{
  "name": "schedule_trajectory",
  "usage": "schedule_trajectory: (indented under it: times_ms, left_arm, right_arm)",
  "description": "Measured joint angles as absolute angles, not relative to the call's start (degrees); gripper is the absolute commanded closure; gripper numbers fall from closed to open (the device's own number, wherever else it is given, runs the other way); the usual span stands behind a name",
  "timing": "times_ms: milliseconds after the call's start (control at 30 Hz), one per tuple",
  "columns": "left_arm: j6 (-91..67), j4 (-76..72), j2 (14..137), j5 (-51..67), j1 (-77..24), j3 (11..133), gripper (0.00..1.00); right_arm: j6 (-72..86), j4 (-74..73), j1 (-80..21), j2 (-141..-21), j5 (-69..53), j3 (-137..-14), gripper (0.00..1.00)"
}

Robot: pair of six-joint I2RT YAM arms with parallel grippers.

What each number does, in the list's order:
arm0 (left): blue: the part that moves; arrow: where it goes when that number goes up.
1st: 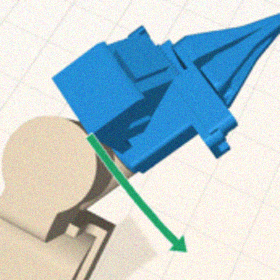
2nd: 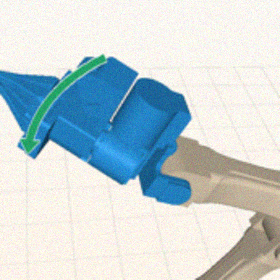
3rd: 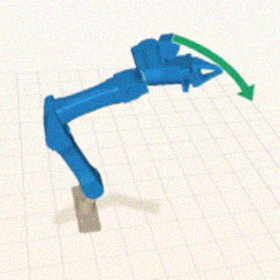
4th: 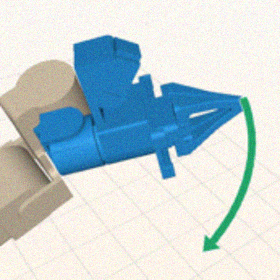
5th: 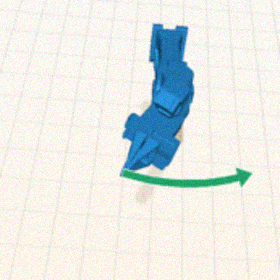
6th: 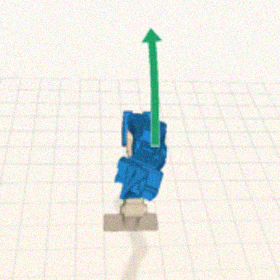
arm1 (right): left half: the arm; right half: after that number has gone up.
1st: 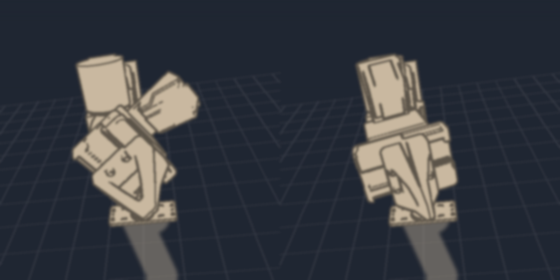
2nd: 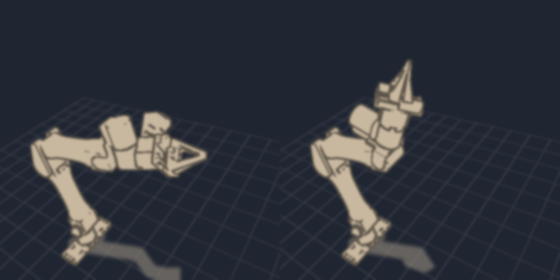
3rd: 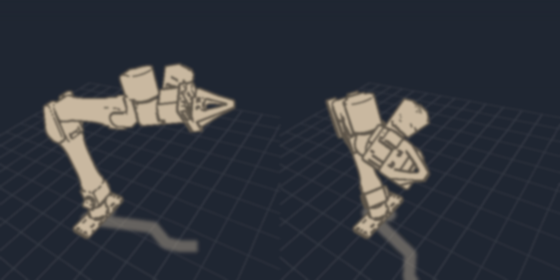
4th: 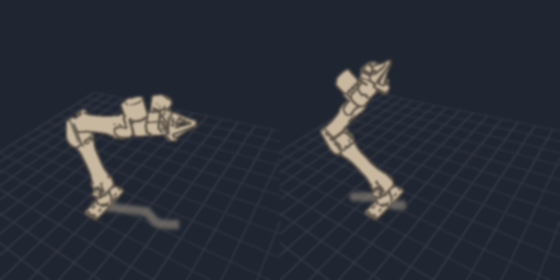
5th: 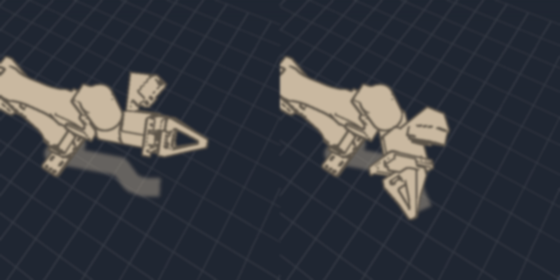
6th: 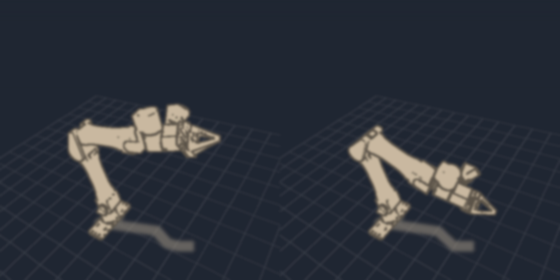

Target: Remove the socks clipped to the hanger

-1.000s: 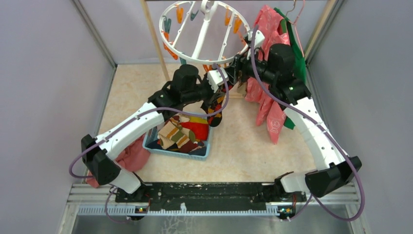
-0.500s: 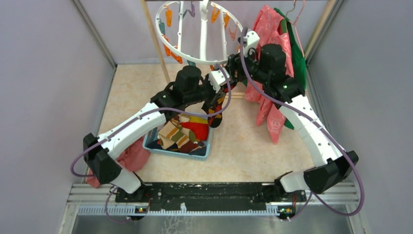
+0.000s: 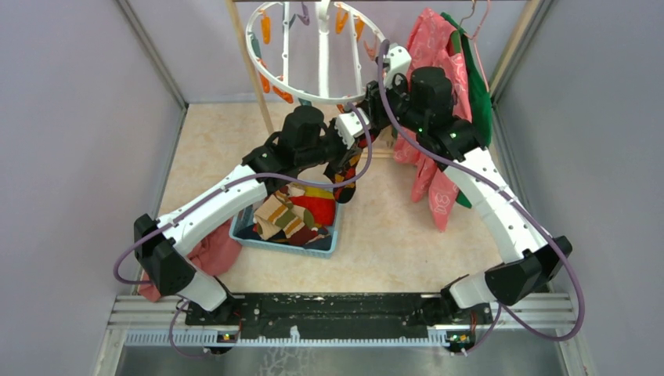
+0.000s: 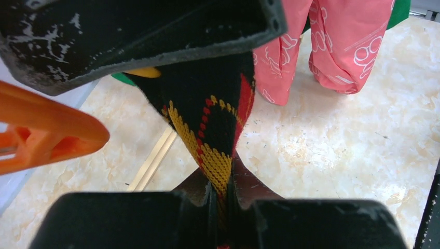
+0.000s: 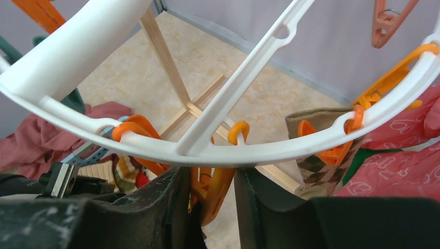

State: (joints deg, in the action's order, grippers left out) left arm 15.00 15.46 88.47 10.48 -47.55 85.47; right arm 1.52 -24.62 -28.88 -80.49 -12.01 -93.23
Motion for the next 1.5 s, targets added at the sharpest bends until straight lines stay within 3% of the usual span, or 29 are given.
schedule_trajectory:
  times_ms: [267, 433, 700, 933, 1133, 1500]
  left_arm:
    - [15.05, 15.44, 88.47, 9.80, -47.79, 85.47, 1.00]
    - [15.27, 15.42, 88.47, 9.52, -47.86, 85.47, 1.00]
    - [16.14, 15.57, 88.38, 9.23, -47.88, 84.49, 1.00]
    - [17.82, 15.62, 88.16, 9.23, -47.88, 84.23, 1.00]
    - [19.77, 16.12, 87.39, 10.35, -47.81, 83.92, 1.00]
    - [32.88, 28.05, 79.94, 18.92, -44.47, 83.77, 1.00]
  right_arm:
    - [1.52, -25.54, -29.10, -81.28, -11.31, -94.32, 0.84]
    - [1.43, -25.74, -29.12, -81.28, -10.96, -94.45, 0.85]
    - [0.84, -25.78, -29.12, -81.28, -9.93, -94.63, 0.53]
    - [-0.71, -25.82, -29.12, -81.28, -8.49, -94.63, 0.51]
    - [-1.54, -25.80, -29.12, -81.28, -8.58, -94.63, 0.34]
    - [-1.91, -24.80, -26.44, -77.52, -15.29, -92.33, 0.29]
